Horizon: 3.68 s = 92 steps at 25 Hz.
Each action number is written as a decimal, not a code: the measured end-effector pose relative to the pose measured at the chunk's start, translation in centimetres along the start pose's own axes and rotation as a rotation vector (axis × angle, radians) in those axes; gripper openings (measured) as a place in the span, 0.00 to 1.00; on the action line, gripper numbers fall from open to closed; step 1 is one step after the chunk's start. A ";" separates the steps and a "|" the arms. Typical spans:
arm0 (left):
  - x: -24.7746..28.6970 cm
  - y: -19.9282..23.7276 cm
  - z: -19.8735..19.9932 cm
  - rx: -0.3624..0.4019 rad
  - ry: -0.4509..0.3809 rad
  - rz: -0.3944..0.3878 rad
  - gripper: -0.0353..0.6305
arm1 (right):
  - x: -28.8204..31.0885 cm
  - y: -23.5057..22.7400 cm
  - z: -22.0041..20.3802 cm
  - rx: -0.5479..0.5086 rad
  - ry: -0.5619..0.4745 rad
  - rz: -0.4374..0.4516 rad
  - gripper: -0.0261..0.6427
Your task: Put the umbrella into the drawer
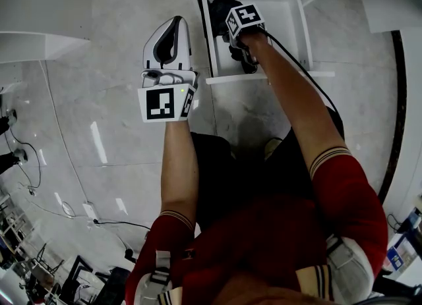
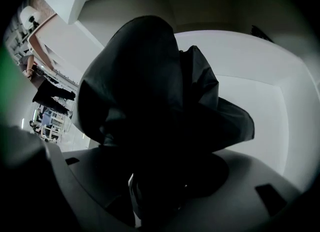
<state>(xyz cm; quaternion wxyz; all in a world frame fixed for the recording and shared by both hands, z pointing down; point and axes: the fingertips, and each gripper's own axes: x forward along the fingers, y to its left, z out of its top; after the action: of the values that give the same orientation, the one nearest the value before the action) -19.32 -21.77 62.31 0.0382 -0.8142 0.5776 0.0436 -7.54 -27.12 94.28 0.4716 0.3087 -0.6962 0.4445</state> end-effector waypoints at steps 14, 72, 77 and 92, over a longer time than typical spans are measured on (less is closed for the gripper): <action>1.1 -1.0 -0.7 0.007 0.020 -0.033 0.06 | -4.4 -0.9 0.6 -0.264 -0.047 -0.061 0.51; -1.3 -8.1 20.3 0.006 0.118 -0.172 0.06 | -49.5 20.4 -0.3 -0.773 -1.221 0.326 0.04; -1.9 -9.4 26.6 0.008 0.118 -0.180 0.06 | -55.1 22.0 -1.6 -0.727 -1.209 0.333 0.04; -5.4 -13.6 46.9 -0.015 0.136 -0.201 0.06 | -75.0 29.1 -5.9 -0.679 -1.216 0.303 0.04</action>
<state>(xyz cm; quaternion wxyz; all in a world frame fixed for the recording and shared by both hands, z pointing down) -9.52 -6.98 16.51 -0.0030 -0.8693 0.4941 -0.0115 -2.67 -8.90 15.86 0.0029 0.2377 -0.9713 0.0129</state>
